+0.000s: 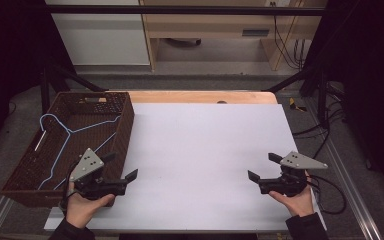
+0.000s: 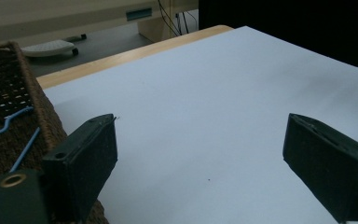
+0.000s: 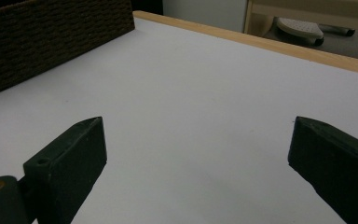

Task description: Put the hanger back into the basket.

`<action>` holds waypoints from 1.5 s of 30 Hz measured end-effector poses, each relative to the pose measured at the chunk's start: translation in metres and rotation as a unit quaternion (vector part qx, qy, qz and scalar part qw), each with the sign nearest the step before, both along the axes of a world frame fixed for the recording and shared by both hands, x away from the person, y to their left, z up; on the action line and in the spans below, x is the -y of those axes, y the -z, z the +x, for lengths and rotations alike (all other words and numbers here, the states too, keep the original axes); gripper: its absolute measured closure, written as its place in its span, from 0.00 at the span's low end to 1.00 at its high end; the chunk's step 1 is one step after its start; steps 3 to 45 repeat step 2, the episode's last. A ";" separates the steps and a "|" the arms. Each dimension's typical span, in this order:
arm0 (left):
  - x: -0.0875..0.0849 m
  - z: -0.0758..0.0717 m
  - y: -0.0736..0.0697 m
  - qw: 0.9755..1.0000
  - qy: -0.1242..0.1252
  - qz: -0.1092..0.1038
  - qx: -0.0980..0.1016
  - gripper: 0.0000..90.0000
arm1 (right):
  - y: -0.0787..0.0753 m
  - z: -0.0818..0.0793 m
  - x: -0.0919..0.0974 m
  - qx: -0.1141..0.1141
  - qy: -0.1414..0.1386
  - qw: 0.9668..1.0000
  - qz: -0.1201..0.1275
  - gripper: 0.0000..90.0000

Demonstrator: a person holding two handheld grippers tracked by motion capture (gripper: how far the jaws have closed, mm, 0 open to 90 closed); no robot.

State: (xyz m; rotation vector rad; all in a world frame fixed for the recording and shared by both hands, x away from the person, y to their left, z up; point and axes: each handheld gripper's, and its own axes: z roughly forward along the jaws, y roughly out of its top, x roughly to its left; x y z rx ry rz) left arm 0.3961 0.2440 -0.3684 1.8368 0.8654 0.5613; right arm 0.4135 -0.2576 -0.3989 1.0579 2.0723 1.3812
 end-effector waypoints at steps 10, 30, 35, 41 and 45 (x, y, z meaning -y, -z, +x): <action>0.000 0.000 0.001 1.000 0.001 0.001 -0.003 0.10 | 0.000 0.000 0.000 0.001 0.000 1.000 0.001 0.05; 0.000 0.000 0.001 1.000 0.001 0.001 -0.003 0.10 | 0.000 0.000 0.000 0.001 0.000 1.000 0.001 0.05; 0.000 0.000 0.001 1.000 0.001 0.001 -0.003 0.10 | 0.000 0.000 0.000 0.001 0.000 1.000 0.001 0.05; 0.000 0.000 0.001 1.000 0.001 0.001 -0.003 0.10 | 0.000 0.000 0.000 0.001 0.000 1.000 0.001 0.05; 0.000 0.000 0.001 1.000 0.001 0.001 -0.003 0.10 | 0.000 0.000 0.000 0.001 0.000 1.000 0.001 0.05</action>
